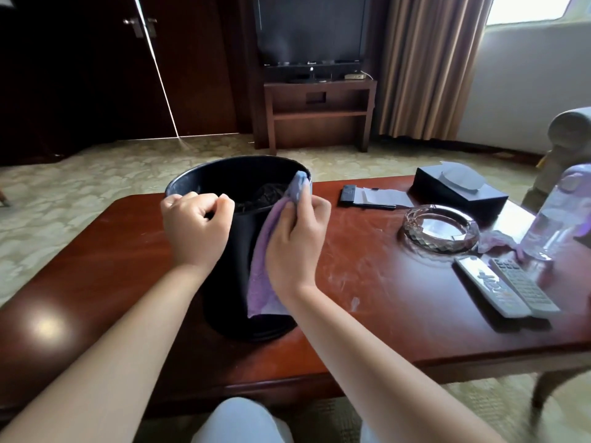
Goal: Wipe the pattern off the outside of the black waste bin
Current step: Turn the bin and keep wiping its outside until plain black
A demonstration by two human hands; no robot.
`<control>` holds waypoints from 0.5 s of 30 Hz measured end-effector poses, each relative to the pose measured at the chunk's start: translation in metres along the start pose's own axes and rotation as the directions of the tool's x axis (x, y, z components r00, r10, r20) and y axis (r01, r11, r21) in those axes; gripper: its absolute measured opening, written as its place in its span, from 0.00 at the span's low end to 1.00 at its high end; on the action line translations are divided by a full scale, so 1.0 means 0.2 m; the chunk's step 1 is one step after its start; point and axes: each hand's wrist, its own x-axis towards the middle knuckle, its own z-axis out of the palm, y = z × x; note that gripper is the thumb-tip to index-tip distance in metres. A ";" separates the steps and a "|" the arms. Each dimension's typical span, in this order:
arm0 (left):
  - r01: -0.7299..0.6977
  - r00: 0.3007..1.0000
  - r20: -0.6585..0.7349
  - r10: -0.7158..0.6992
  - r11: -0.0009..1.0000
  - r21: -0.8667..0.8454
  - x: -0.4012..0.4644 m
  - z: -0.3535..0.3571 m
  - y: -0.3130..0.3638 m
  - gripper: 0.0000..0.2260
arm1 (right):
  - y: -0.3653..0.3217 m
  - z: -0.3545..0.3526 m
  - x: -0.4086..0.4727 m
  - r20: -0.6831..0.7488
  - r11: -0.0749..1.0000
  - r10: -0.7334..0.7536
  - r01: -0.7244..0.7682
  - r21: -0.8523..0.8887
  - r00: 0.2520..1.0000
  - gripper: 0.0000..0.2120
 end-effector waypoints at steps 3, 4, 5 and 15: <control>-0.003 1.000 0.002 0.003 1.000 0.006 0.00 0.00 0.00 0.19 | 0.09 0.05 -0.05 -0.080 0.998 0.005 -0.010 -0.064 0.997 0.21; -0.010 1.000 0.001 0.010 1.000 0.008 0.00 0.00 0.00 0.19 | 0.17 0.05 -0.09 -0.116 0.990 0.114 -0.122 -0.067 0.987 0.20; -0.017 1.000 0.000 0.017 1.000 0.012 0.00 0.00 0.00 0.19 | 0.25 0.04 -0.15 -0.134 0.959 0.263 -0.275 -0.074 0.955 0.19; -0.033 0.999 0.015 0.033 0.999 0.020 0.00 0.00 0.00 0.19 | 0.17 -0.03 -0.16 -0.001 0.951 0.296 -0.294 -0.095 0.955 0.15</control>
